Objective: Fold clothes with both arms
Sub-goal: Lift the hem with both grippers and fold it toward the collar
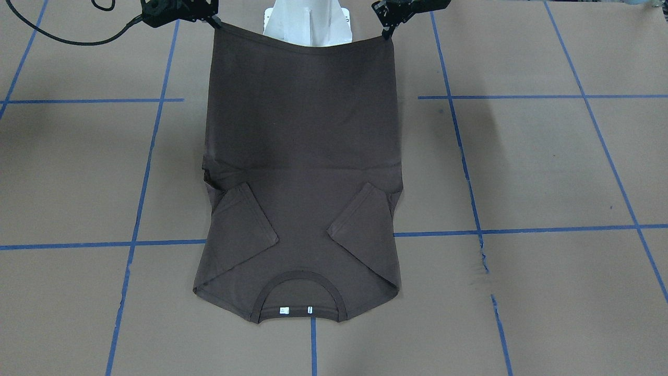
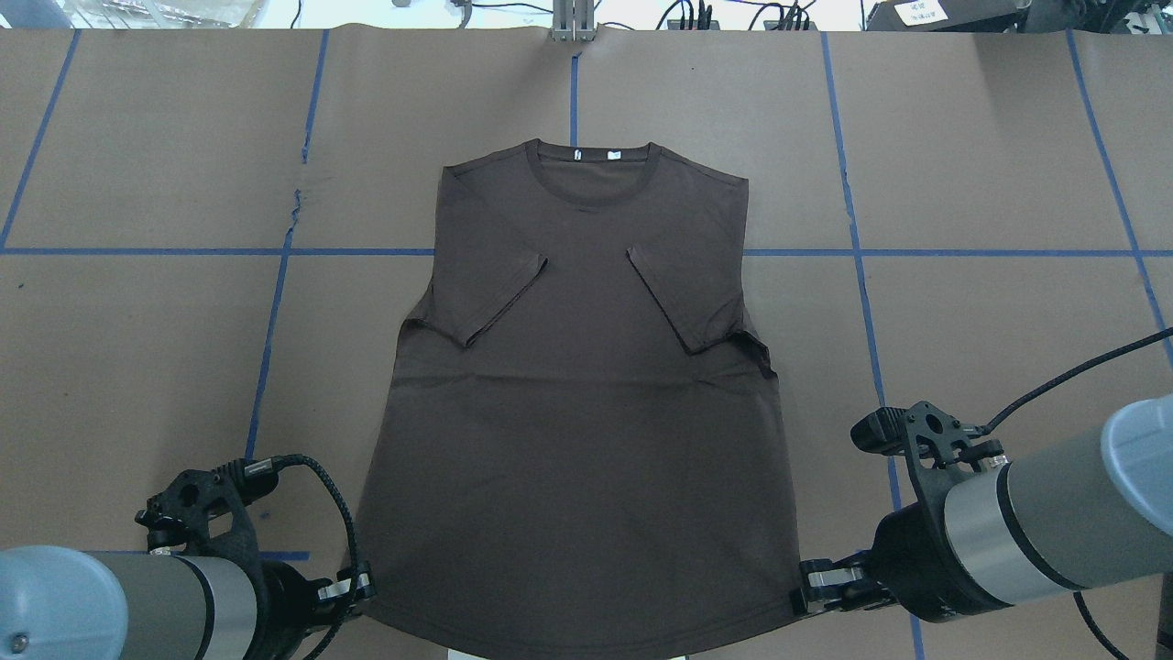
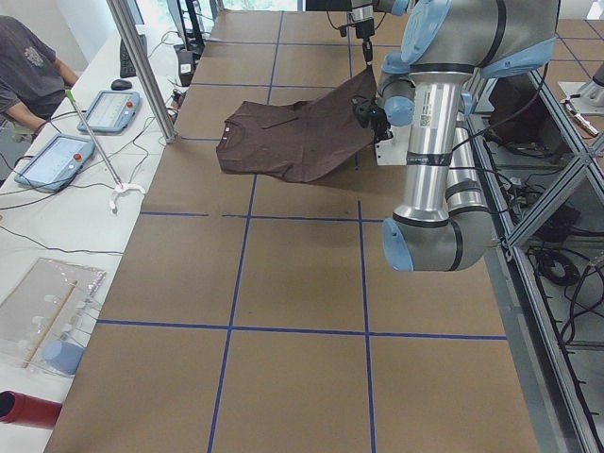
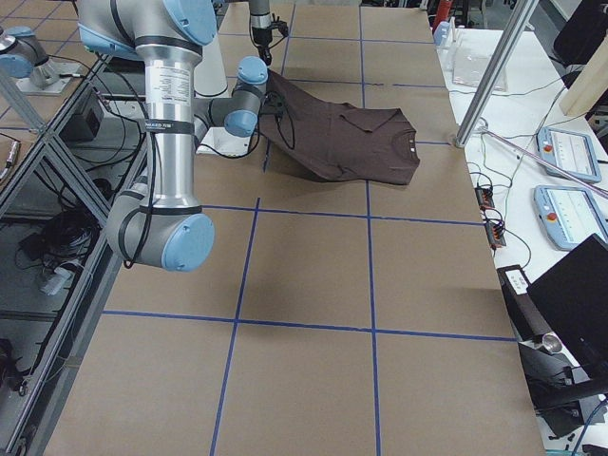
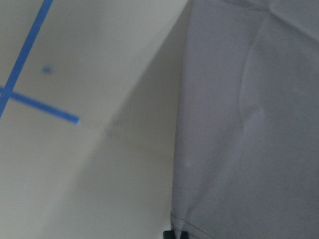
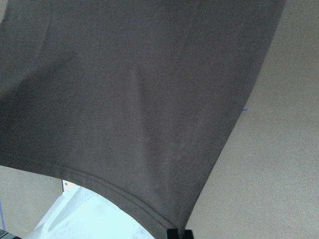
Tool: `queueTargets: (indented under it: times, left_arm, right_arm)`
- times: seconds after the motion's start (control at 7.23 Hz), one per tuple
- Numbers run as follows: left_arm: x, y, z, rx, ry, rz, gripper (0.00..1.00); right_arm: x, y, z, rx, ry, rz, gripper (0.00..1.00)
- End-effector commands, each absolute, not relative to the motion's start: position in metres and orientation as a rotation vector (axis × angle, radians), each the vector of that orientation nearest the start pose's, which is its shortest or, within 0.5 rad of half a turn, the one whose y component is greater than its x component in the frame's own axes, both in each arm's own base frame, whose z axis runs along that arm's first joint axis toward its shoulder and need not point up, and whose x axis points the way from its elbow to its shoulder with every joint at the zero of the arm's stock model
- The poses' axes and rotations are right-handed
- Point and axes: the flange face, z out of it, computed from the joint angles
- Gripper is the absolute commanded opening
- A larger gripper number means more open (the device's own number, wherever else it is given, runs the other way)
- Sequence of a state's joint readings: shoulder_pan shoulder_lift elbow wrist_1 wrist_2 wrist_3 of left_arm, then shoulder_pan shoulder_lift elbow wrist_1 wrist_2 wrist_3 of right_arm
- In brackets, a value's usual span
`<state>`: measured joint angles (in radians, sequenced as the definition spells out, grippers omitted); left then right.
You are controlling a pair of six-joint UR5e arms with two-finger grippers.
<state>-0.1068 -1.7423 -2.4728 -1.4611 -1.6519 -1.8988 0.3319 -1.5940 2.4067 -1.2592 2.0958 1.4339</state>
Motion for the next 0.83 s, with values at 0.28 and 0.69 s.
queueTargets:
  times: [0.28, 0.69]
  left_arm:
    - [0.382, -0.222, 0.195, -0.007, 0.991, -0.260, 0.00]
    - [0.412, -0.311, 0.187, 0.151, 0.956, -0.243, 0.00]
  right_arm:
    - [-0.370, -0.310, 0.268, 0.269, -1.085, -0.327, 0.00]
    - [-0.409, -0.454, 0.279, 0.346, -1.016, -0.385, 0.00]
